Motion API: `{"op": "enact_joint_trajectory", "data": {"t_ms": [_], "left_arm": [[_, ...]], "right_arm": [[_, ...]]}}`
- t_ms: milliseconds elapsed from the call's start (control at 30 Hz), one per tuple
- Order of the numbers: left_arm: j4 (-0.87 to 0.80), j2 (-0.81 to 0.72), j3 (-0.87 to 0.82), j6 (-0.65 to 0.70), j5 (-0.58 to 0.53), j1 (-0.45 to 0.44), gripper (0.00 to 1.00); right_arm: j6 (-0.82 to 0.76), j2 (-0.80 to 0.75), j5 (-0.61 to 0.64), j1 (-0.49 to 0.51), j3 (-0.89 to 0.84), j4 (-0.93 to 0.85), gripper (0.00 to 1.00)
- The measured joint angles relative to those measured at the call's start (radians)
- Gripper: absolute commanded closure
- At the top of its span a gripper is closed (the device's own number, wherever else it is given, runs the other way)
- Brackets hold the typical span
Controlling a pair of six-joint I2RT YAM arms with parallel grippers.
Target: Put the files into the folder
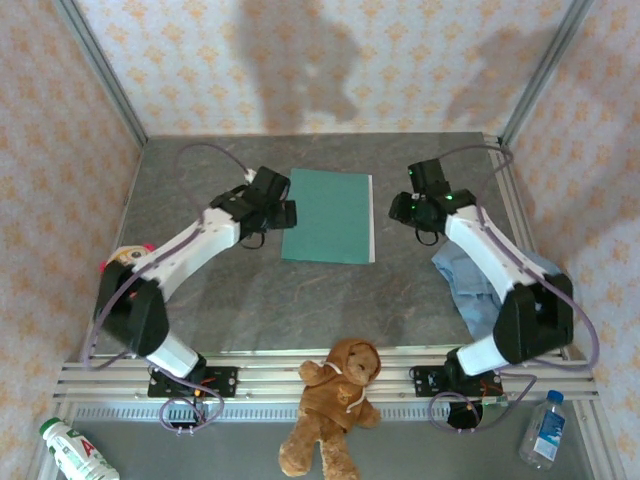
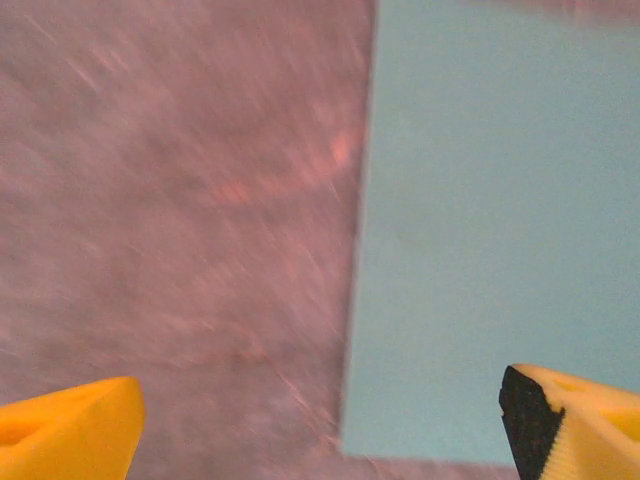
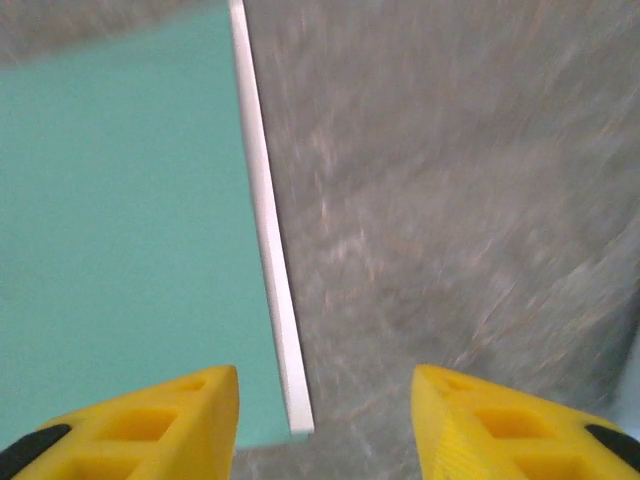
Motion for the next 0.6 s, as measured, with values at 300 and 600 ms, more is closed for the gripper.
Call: {"op": "enact_joint_trajectory", "data": {"t_ms": [300, 600], "left_arm": [[0.431, -0.219, -0.408, 0.217, -0.262, 0.167, 0.00], [0.844, -0.220, -0.745, 0.367, -0.237, 0.367, 0.00]], "right_arm": [[-0.111, -0.076, 0.383, -0.060, -0.163, 0.284, 0.19], [-0.269, 0.003, 0.525, -0.150, -0.518, 0.752, 0.01]]}}
